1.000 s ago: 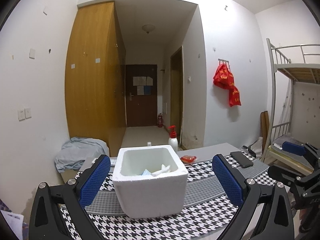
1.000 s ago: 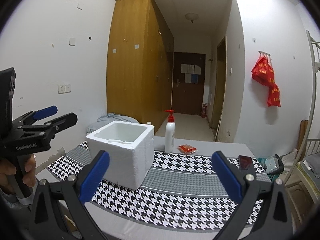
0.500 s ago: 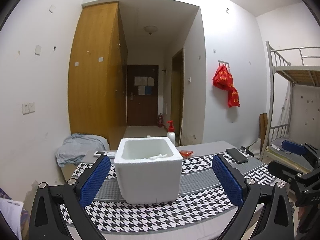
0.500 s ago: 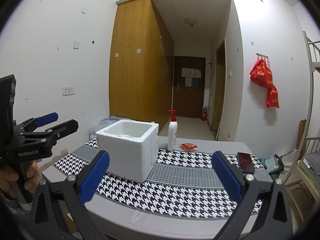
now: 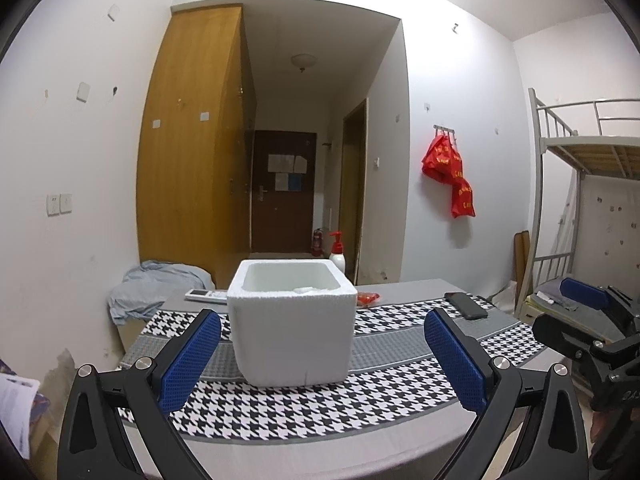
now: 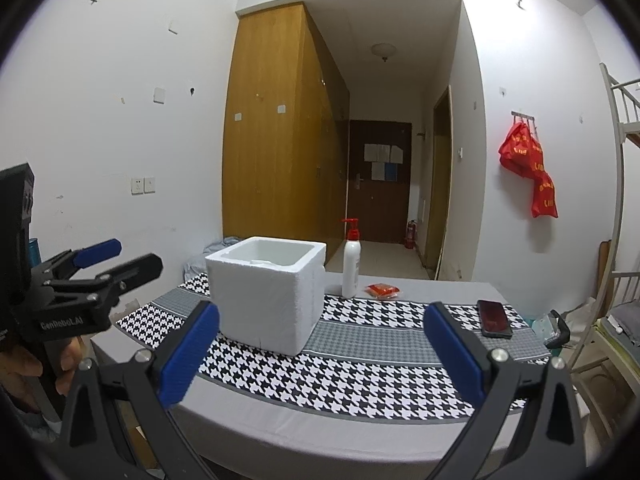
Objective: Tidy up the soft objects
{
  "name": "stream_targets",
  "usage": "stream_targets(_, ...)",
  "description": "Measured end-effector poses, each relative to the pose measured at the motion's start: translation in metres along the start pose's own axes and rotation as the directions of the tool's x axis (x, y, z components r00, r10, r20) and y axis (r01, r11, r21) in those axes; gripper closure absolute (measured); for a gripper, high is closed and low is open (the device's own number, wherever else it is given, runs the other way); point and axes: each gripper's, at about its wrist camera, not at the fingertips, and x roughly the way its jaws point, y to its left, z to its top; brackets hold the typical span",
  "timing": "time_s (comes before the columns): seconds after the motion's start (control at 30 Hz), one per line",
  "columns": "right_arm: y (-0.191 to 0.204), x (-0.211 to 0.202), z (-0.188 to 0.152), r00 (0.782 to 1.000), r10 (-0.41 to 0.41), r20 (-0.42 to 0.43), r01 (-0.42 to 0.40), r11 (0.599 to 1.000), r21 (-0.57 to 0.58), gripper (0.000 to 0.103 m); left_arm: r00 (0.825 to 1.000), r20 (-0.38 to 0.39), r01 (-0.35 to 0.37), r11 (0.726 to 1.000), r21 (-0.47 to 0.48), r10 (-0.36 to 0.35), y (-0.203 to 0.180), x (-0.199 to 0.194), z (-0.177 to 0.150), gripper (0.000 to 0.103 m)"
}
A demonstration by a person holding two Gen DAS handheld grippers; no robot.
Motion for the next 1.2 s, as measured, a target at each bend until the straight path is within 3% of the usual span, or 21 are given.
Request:
stream_targets(0.23,0.005,-0.007,-0.014,1.000,0.016,0.022,-0.016,1.000,0.019,0.000,1.000,0.023,0.000,1.000,-0.002,0.000,0.000,-0.010,-0.014,0.001)
stream_targets(0.87,0.008,-0.019,-0.045,1.000,0.000,-0.003,0.000,0.999,0.047,0.000,0.999,-0.014,-0.046,0.999,-0.007,0.046,-0.001,-0.021,-0.047,0.001)
stream_targets(1.2,0.004,-0.022,-0.053,1.000,-0.016,-0.013,0.017,0.998,0.061,0.000,0.998,-0.004,-0.061,0.998,0.007,0.061,-0.004,-0.029,-0.050,0.001)
